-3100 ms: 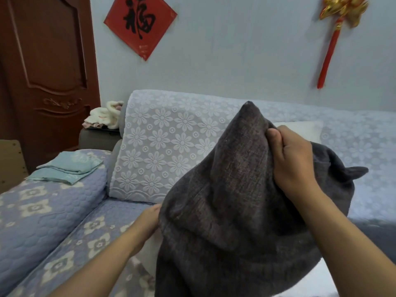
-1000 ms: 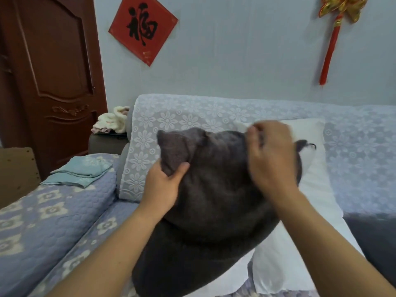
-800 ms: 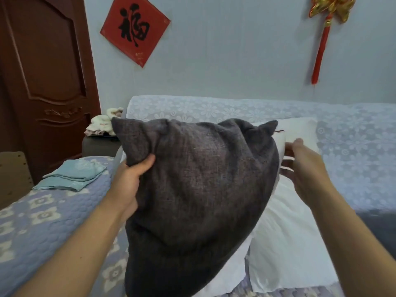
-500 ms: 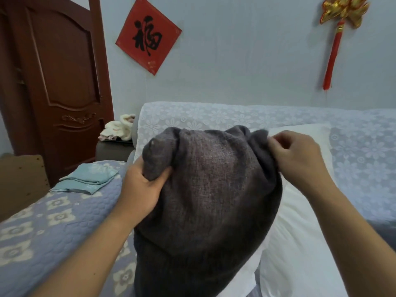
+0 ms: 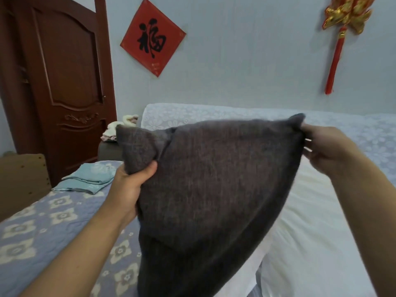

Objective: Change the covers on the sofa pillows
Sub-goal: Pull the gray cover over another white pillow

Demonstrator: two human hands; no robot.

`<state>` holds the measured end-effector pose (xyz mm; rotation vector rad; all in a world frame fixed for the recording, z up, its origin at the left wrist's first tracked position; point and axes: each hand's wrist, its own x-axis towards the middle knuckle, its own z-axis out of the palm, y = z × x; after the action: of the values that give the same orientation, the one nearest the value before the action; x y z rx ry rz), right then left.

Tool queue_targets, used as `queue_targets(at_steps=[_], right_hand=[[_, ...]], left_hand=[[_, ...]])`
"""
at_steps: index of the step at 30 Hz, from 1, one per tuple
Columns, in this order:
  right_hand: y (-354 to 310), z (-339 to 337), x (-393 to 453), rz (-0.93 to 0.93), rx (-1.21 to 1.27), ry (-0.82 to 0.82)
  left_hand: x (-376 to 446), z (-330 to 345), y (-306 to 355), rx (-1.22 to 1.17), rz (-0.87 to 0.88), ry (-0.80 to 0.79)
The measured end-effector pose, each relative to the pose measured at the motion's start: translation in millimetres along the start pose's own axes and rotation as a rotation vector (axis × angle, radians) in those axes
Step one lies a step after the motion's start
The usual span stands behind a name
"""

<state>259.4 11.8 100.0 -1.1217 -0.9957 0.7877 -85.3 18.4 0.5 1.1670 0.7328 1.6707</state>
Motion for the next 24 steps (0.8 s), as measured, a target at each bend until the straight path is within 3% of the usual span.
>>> queue_targets(at_steps=[4,9,12,14,16,17,19,21,24], right_hand=[[19,6,5,0.092,0.075,0.089],[34,8,-6,0.212,0.094,0.110],[32,17,-12,0.273,0.325,0.083],[27,28,-15,0.234,0.442,0.102],[21,42,-22,0.178,0.481,0.056],[17,50,-28,0.172,0.493,-0.001],[13,65,-43,0.198,0.480,-0.139],[9,76,-52,0.248,0.464,-0.270],[7,79,-58,0.324,0.497,-0.437]], left_hand=[[0,4,8,-0.041,-0.008,0.002],[3,4,9,0.112,0.152,0.159],[7,9,3,0.478,0.293,0.283],[10,14,1,0.726,0.313,0.435],[8,19,3,0.939,0.457,0.547],[4,23,3,1.006,0.588,0.524],[-13,38,0,1.034,0.790,0.321],[-25,50,-7,1.136,0.876,0.120],[-15,42,-14,1.343,0.916,0.060]])
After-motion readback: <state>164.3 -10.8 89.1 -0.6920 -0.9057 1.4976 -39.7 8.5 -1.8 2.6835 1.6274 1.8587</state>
